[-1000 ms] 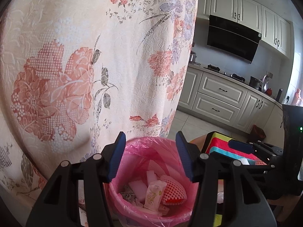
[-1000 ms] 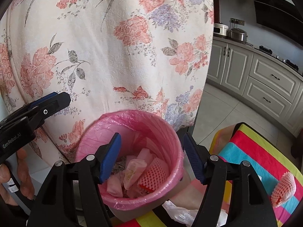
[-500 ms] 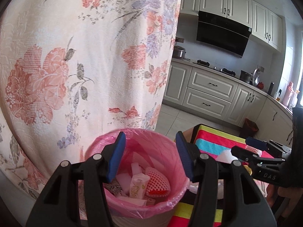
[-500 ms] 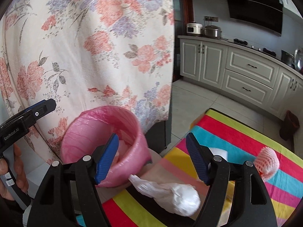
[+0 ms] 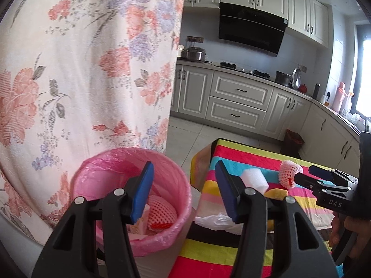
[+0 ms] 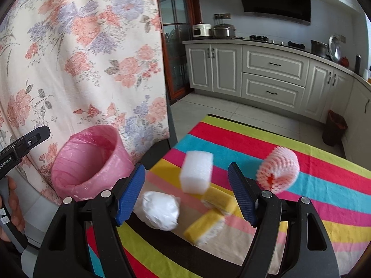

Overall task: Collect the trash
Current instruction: 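Move both open tools back to the remaining trash, then grasp the crumpled white plastic bag with the left tool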

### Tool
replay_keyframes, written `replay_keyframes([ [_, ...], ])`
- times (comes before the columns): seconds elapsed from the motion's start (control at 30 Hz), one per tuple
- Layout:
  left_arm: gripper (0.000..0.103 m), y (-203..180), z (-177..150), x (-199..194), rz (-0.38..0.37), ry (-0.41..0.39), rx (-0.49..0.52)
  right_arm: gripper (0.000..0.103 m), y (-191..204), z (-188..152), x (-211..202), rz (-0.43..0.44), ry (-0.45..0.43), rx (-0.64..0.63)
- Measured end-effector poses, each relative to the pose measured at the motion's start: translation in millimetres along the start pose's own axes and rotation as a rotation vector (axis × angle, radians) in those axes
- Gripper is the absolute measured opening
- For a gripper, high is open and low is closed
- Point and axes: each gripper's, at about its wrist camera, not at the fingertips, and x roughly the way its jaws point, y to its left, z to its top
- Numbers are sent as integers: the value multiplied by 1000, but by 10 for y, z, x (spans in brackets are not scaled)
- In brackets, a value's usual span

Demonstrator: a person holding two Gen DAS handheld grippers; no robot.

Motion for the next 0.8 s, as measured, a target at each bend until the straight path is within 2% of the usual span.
replay_keyframes([
  [0.47, 53, -660, -215, 301, -76, 85, 69, 73, -678, -349, -134, -50, 22, 102],
  [0.8, 58, -922, -476, 681, -131, 185, 85, 74, -1003, -605, -81, -61, 59, 161],
])
